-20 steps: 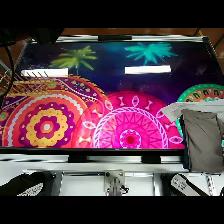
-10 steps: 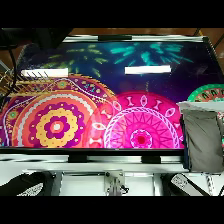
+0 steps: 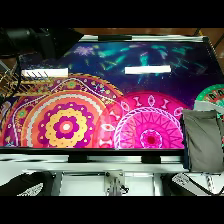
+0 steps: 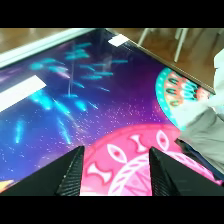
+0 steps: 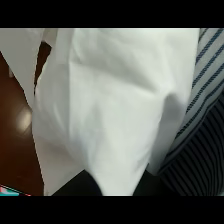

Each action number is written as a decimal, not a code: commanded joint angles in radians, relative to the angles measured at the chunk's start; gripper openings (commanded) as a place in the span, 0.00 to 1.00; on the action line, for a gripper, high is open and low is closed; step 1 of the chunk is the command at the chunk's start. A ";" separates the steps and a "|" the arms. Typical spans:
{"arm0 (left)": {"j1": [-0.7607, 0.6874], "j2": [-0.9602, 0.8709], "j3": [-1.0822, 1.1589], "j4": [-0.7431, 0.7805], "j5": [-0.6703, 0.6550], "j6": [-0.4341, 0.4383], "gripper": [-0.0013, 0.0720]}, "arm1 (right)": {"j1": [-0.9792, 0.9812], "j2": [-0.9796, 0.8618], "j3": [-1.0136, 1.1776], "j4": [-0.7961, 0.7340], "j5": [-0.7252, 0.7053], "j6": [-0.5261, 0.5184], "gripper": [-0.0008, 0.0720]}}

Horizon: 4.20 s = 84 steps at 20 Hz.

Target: Fold the shirts.

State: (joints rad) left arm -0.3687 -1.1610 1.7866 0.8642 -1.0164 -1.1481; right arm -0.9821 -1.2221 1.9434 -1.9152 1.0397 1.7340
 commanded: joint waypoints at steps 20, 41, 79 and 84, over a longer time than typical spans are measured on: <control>-0.072 0.000 0.001 0.000 0.026 -0.023 0.69 | -0.486 0.117 0.000 0.048 0.226 0.003 0.09; -0.072 -0.137 0.001 0.116 0.206 0.013 0.69 | -0.501 0.330 0.000 0.599 0.804 -0.029 0.76; -0.010 -0.325 0.001 0.782 -0.537 -0.523 0.80 | 1.177 -0.279 -0.109 0.414 0.523 -0.113 0.76; -0.010 -0.325 0.001 0.781 -0.537 -0.523 0.80 | 1.177 -0.279 -0.109 0.414 0.523 -0.112 0.76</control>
State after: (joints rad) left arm -0.3794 -1.4857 1.7866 1.6451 -1.5517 -1.6695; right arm 0.1944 -1.5009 1.8347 -1.5005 1.5616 1.6199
